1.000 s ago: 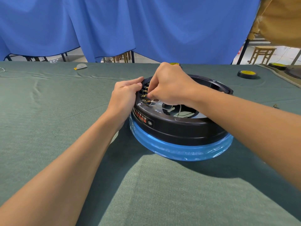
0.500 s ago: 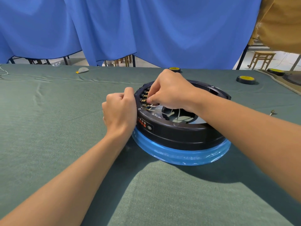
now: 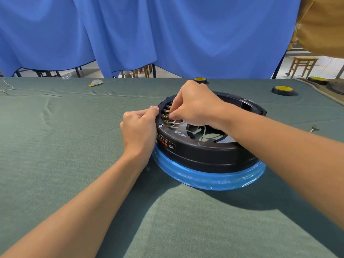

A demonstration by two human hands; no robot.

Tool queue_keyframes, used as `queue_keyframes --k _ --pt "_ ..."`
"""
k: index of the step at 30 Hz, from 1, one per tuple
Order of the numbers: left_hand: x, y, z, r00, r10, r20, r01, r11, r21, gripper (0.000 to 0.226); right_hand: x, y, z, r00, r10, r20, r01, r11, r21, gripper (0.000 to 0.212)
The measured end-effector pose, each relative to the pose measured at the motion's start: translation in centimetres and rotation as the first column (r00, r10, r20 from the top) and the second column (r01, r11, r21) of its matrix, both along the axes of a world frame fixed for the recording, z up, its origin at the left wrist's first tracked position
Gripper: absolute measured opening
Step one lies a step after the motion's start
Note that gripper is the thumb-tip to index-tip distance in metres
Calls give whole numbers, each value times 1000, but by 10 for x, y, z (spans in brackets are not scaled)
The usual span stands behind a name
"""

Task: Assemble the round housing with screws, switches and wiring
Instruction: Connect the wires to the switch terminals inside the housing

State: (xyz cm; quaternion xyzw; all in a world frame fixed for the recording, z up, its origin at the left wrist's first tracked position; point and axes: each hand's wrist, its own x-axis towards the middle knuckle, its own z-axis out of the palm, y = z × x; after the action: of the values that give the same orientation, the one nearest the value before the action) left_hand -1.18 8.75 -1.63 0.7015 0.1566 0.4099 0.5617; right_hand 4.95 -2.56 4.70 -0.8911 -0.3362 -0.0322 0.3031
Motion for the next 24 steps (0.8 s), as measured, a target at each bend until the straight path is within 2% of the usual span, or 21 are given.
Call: queue_keyframes --k 4,9,13,20,24 --pt "1 -1 -1 1000 15 -11 -15 1000 7 51 -3 -4 3 997 54 46 -50 995 -83 8" --pt "1 -3 -2 999 45 -20 -45 999 -6 50 -12 -15 12 976 68 208 -46 993 -110 6" --pt "4 -3 -2 999 47 -10 -47 999 -5 47 -22 -14 1 978 99 183 -61 978 -199 11" --pt "4 -2 -4 999 40 6 -40 999 0 46 -18 -18 -2 984 97 149 -82 991 -106 12" --pt "4 -2 -5 999 45 9 -45 999 -23 49 -15 -20 -2 982 132 139 -118 988 -103 10"
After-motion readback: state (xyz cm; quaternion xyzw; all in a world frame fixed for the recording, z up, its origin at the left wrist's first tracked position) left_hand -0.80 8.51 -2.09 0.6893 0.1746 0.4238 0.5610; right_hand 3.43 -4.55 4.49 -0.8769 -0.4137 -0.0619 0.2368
